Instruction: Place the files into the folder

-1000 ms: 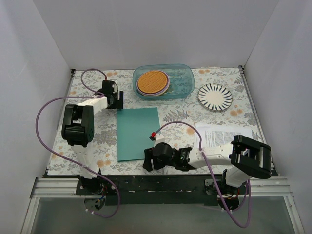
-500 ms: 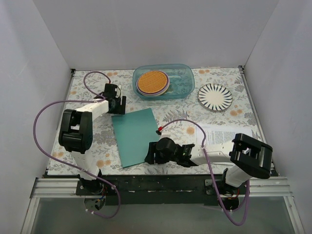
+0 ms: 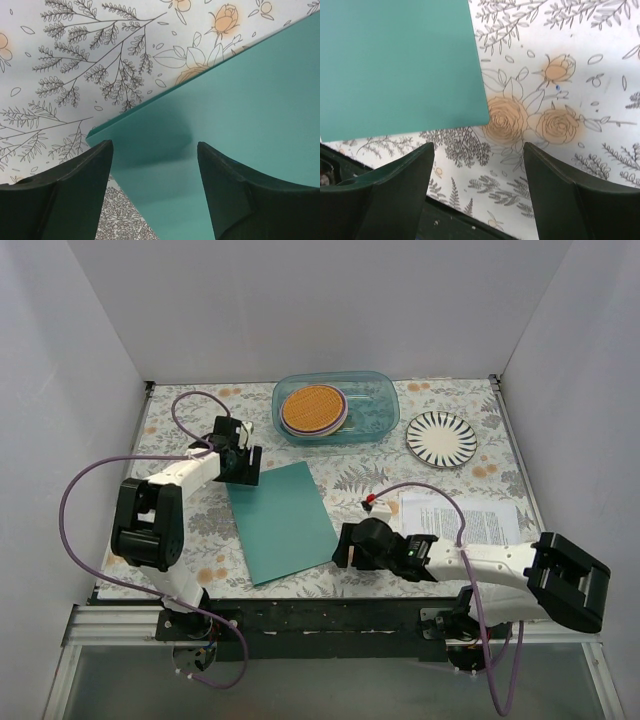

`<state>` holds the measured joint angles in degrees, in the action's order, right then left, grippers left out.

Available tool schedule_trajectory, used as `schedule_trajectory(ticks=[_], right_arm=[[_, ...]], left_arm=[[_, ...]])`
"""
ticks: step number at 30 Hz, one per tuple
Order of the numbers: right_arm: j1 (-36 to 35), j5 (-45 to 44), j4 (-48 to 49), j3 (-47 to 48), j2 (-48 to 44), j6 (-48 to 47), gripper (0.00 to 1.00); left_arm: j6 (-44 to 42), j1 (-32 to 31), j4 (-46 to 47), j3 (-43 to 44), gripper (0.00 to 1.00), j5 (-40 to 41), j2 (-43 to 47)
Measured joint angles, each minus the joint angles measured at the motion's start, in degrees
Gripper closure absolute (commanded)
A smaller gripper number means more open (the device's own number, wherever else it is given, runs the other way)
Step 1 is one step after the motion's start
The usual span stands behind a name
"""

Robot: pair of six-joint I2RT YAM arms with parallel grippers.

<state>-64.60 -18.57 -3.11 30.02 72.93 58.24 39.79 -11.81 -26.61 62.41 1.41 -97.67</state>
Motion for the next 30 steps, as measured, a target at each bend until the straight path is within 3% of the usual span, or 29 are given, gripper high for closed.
schedule_trajectory(ticks=[7,17,30], right_arm=[[-4.87,7.13,5.57,-3.93,-4.74,-5.20,0.18],[-9.35,12.72,14.36,3.10,9.38,-10.19,0.20],[-9.42,11.39,19.32,5.99,14.93,-7.34,0.20]], left_arm=[[0.00,0.50,-1.81,-0.92,0.32,0.00,2.21],[-1.70,9.66,-3.56,8.37,0.30,-0.17,2.25],[-4.48,10.73,-0.33,2.89,0.33,4.50,-2.01]])
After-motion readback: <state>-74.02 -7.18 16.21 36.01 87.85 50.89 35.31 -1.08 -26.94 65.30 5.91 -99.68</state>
